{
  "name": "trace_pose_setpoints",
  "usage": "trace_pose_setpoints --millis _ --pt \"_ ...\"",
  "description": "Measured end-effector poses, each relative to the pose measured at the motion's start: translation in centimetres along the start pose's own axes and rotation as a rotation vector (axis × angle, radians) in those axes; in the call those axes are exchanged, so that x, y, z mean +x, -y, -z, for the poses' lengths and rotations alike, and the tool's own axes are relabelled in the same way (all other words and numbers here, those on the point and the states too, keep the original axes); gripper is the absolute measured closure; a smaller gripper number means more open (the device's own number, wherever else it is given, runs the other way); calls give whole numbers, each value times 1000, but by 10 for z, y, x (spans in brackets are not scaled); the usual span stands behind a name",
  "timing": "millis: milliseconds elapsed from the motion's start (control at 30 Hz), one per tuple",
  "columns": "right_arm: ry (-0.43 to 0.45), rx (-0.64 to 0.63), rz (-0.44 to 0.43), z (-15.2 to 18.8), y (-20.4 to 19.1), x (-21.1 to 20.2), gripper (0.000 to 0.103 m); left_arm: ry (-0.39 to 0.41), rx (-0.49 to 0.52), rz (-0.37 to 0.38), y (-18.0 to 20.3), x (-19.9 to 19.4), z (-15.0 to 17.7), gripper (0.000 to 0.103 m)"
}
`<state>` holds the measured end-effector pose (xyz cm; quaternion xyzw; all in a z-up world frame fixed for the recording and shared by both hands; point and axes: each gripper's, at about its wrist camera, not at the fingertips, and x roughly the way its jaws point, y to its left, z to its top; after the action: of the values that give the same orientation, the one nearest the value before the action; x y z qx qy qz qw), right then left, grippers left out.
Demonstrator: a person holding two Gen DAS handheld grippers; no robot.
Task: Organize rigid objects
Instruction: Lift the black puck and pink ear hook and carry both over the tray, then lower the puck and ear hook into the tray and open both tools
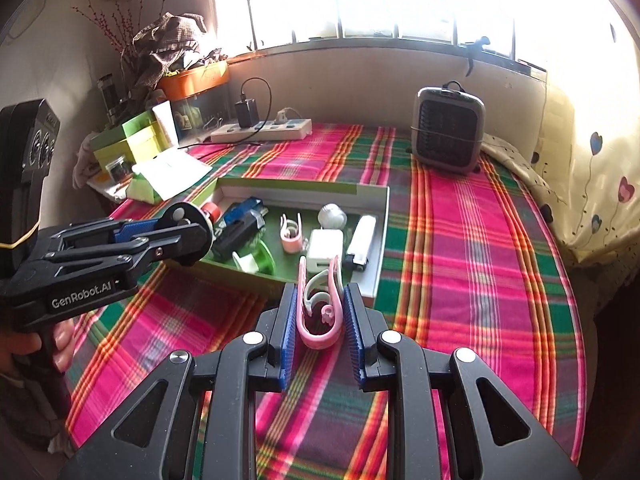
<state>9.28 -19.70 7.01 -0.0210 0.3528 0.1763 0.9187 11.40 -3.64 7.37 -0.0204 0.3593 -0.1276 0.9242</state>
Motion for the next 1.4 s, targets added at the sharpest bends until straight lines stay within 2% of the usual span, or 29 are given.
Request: trace_pose_setpoints --millis 667,1400 --pt "-2 18 -33 -49 5 52 79 -19 -76 -63 -47 21 -8 74" --pt "-81 18 -97 -74 -3 119 79 -63 -112 -83 -64 51 -9 74"
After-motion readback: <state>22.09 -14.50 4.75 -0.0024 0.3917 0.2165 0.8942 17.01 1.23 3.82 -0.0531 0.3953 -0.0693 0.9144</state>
